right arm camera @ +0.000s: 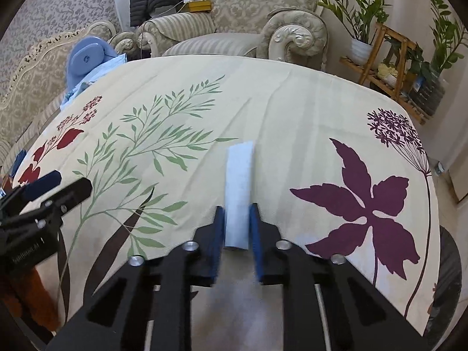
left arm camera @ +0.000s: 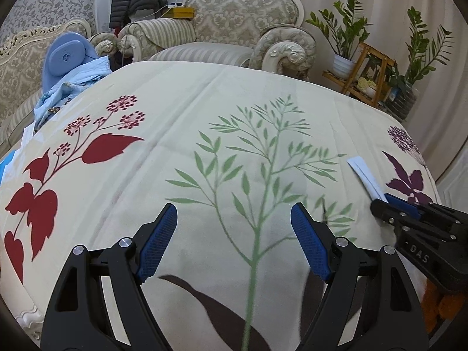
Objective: Collect trash
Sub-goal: 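Carry the white paper strip over the bin with the right tool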
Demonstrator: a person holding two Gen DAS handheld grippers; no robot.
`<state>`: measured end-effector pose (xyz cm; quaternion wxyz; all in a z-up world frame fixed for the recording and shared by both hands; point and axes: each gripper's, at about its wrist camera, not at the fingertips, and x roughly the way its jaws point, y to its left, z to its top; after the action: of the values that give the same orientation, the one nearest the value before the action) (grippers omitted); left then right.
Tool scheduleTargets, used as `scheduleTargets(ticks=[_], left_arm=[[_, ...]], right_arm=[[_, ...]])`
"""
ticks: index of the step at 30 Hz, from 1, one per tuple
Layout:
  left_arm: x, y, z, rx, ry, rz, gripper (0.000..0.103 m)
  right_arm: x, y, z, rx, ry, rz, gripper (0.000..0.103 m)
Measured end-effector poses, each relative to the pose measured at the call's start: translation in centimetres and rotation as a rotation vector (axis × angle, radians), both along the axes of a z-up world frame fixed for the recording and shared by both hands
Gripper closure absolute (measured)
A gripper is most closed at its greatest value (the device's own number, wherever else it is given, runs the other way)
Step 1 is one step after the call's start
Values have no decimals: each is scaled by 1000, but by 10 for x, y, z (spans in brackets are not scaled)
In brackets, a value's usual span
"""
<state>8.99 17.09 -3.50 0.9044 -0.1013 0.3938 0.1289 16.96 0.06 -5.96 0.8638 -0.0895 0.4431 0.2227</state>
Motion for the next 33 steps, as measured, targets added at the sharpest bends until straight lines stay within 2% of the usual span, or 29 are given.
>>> scheduleTargets(ticks=[7,15,23,26,33], left_arm=[[-4,-29,-1,2,-4,-56,25],[-2,-83,1,-7,-28,-150,25],[8,-168,9,-14,-65,-304,25],[11,-200,12,-12,-75,-360,25],[14,-266,13,13,-101,-470,25]], right_arm=[[-19,-24,5,18,-30,-62,88],[-45,-98,25,58,-87,-218,88],[-65,-186,35,27,-162,-420,88],[-68,-219,29,29,-155,-491,88],[-70,-262,15,6,-146,-579,88]])
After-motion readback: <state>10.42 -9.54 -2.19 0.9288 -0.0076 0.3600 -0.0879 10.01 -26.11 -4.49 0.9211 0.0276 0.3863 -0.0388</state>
